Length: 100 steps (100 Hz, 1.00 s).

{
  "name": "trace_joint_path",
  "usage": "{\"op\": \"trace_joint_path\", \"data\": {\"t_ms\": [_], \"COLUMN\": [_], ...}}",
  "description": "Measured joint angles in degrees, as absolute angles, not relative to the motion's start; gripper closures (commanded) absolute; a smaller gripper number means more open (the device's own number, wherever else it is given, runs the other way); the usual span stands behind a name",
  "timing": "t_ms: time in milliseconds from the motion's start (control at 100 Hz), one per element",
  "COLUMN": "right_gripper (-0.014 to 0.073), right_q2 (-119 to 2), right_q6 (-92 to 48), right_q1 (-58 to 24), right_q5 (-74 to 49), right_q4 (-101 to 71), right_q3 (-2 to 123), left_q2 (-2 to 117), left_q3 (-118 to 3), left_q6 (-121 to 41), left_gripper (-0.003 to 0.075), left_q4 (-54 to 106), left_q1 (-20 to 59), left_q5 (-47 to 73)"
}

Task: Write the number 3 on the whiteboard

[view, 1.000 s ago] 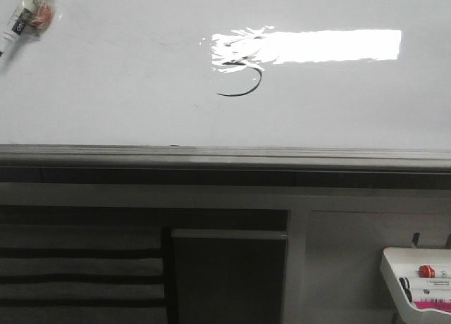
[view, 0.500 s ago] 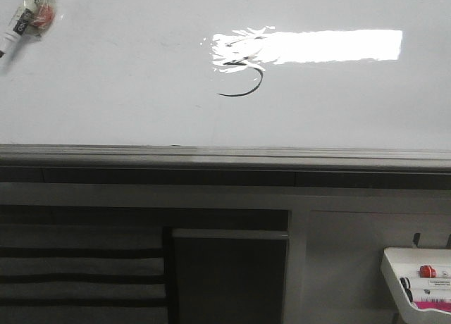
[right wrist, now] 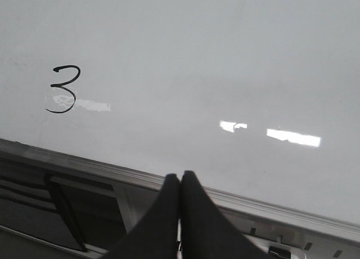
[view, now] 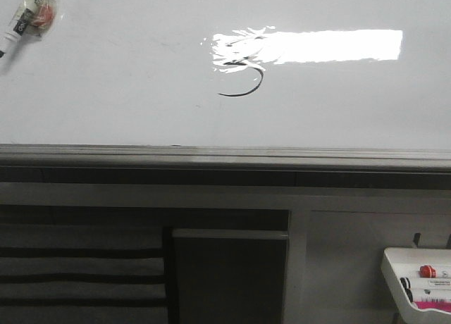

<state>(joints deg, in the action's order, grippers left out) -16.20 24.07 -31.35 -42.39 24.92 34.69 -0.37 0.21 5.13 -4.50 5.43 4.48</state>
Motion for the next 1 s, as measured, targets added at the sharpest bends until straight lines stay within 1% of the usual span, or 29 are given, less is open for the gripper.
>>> {"op": "trace_joint_path", "data": {"t_ms": [140, 220, 290, 500, 590, 730, 810, 900, 1000], "right_gripper": [0.0673, 0.0673, 0.0673, 0.0673, 0.0673, 0.0673, 0.0673, 0.0673, 0.0673], "right_q2": [-15.4, -13.9, -11.9, -1.7, 0.4, 0.6, 0.6, 0.6, 0.6], "right_q6": [24.1, 24.4, 25.2, 25.6, 25.7, 25.7, 24.5, 15.8, 5.7], "right_q1": [-30.7, -26.8, -21.4, -3.6, 1.1, 3.0, 3.1, 3.0, 2.7], "right_q5": [-41.4, -38.0, -31.3, -5.0, 4.3, 11.0, 11.1, 9.0, 7.4], "right_q4": [25.9, 26.0, 26.0, 25.4, 25.2, 24.2, 17.3, 3.1, -1.1], "right_q3": [33.6, 30.0, 24.7, 6.2, 0.7, -1.1, -1.1, -1.1, -1.1], "left_q2": [-0.4, -0.4, -0.4, -0.4, -0.4, -0.4, -0.4, -0.4, -0.4], "left_q3": [0.2, 0.2, 0.2, 0.2, 0.2, 0.2, 0.2, 0.2, 0.2], "left_q6": [5.2, 5.2, 5.2, 5.2, 5.2, 5.2, 5.2, 5.2, 5.2], "left_gripper": [0.0739, 0.0739, 0.0739, 0.0739, 0.0739, 0.0739, 0.0739, 0.0739, 0.0739], "left_q4": [-4.5, -4.5, -4.5, -4.5, -4.5, -4.5, -4.5, -4.5, -4.5], "left_q1": [5.4, 5.4, 5.4, 5.4, 5.4, 5.4, 5.4, 5.4, 5.4], "left_q5": [4.5, 4.5, 4.5, 4.5, 4.5, 4.5, 4.5, 4.5, 4.5]}}
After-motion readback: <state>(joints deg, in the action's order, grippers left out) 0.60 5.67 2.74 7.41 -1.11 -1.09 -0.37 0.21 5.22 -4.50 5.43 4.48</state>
